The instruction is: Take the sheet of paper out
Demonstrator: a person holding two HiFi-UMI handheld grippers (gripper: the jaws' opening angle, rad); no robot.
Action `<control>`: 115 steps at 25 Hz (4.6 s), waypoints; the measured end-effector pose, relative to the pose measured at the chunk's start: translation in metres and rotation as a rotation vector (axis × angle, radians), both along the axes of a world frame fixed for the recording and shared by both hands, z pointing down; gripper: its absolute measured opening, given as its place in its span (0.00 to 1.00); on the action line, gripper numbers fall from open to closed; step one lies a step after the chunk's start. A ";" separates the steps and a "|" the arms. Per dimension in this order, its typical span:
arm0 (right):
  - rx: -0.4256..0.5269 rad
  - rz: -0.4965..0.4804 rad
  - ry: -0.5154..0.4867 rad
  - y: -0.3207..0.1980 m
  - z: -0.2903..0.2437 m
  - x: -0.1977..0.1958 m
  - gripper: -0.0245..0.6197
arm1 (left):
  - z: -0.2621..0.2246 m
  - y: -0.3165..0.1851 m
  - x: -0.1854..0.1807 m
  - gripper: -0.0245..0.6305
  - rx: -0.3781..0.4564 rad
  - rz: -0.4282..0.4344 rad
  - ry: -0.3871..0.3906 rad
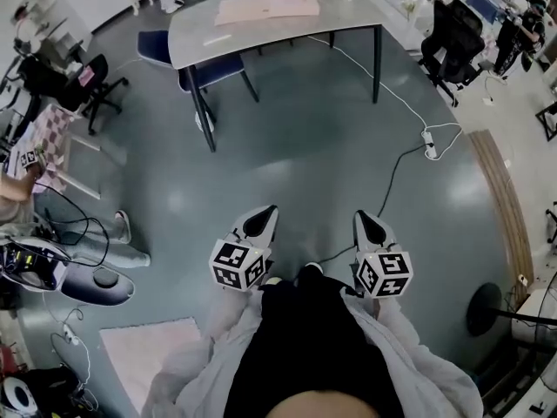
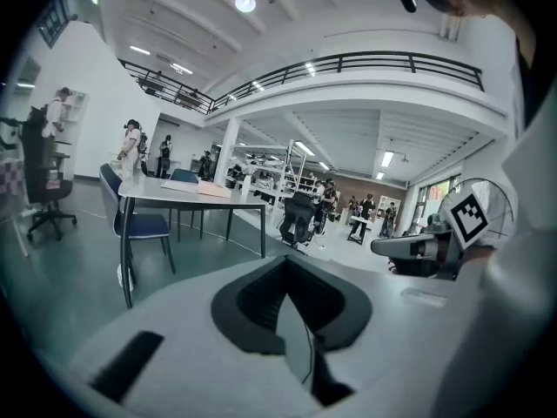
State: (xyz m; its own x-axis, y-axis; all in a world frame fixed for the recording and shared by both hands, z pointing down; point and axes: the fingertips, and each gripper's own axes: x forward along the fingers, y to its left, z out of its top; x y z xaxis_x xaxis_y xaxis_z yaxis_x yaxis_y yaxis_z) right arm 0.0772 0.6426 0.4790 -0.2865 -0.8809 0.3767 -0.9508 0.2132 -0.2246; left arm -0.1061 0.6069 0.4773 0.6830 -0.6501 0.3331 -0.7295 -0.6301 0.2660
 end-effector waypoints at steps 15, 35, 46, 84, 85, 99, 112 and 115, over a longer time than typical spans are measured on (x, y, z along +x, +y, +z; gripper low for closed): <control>0.027 -0.070 -0.031 -0.019 -0.003 -0.001 0.06 | 0.003 -0.015 0.002 0.39 -0.017 -0.136 0.024; 0.019 -0.016 -0.003 -0.237 -0.018 0.025 0.06 | -0.014 -0.240 0.028 0.39 -0.017 -0.091 0.038; 0.015 0.002 -0.012 -0.362 -0.019 0.000 0.06 | -0.017 -0.366 0.003 0.39 -0.017 -0.065 0.040; -0.084 -0.127 0.021 -0.653 0.009 -0.035 0.06 | 0.004 -0.637 -0.021 0.39 -0.093 -0.103 0.054; -0.082 -0.129 0.021 -0.666 0.009 -0.034 0.06 | 0.004 -0.649 -0.019 0.39 -0.091 -0.106 0.055; -0.058 -0.160 0.012 -0.797 0.019 -0.011 0.06 | 0.015 -0.768 0.002 0.39 -0.078 -0.141 0.058; -0.067 -0.162 -0.009 -0.828 0.018 -0.020 0.06 | 0.015 -0.795 -0.007 0.39 -0.095 -0.129 0.052; -0.073 -0.143 -0.021 -0.830 0.020 -0.016 0.06 | 0.018 -0.798 -0.003 0.39 -0.103 -0.088 0.030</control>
